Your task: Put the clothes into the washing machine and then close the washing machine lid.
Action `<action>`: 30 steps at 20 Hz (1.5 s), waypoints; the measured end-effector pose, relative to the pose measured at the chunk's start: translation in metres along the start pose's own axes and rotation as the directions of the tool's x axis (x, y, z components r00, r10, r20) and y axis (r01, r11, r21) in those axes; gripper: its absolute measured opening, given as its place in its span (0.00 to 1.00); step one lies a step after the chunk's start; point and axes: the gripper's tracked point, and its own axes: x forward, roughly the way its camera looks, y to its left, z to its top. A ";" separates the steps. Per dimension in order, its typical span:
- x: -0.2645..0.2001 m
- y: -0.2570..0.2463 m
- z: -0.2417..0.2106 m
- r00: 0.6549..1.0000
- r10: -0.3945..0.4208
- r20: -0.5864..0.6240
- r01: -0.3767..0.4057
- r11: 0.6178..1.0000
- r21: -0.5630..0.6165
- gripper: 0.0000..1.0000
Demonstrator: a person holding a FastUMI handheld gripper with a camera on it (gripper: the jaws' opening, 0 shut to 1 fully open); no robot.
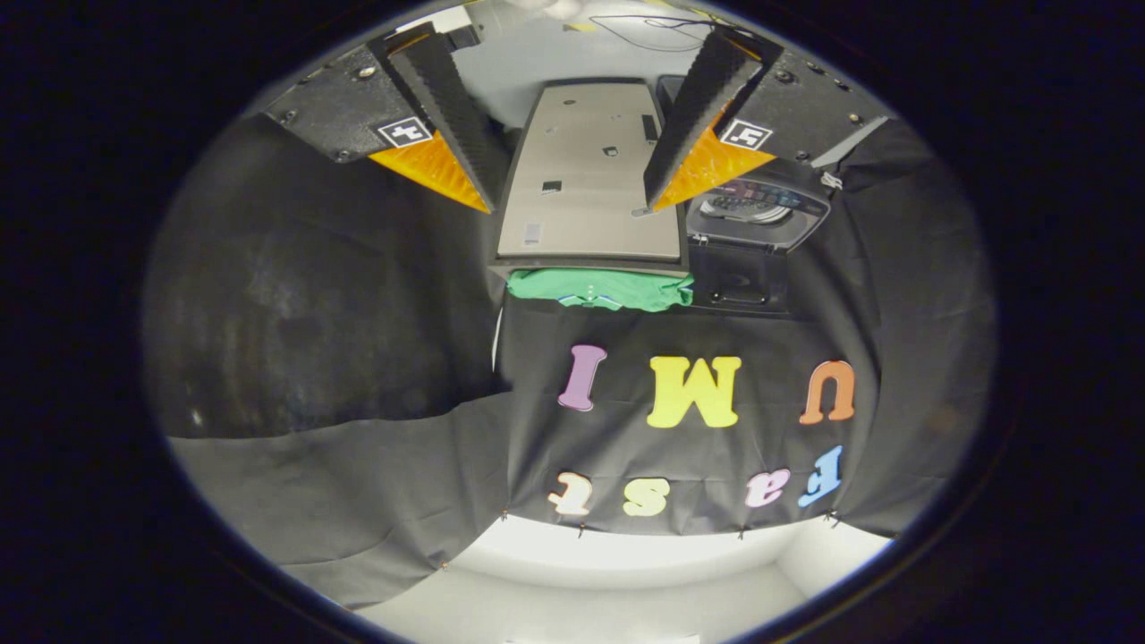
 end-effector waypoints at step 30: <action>0.348 -0.018 0.190 0.992 0.048 -0.120 -0.044 0.998 0.042 1.00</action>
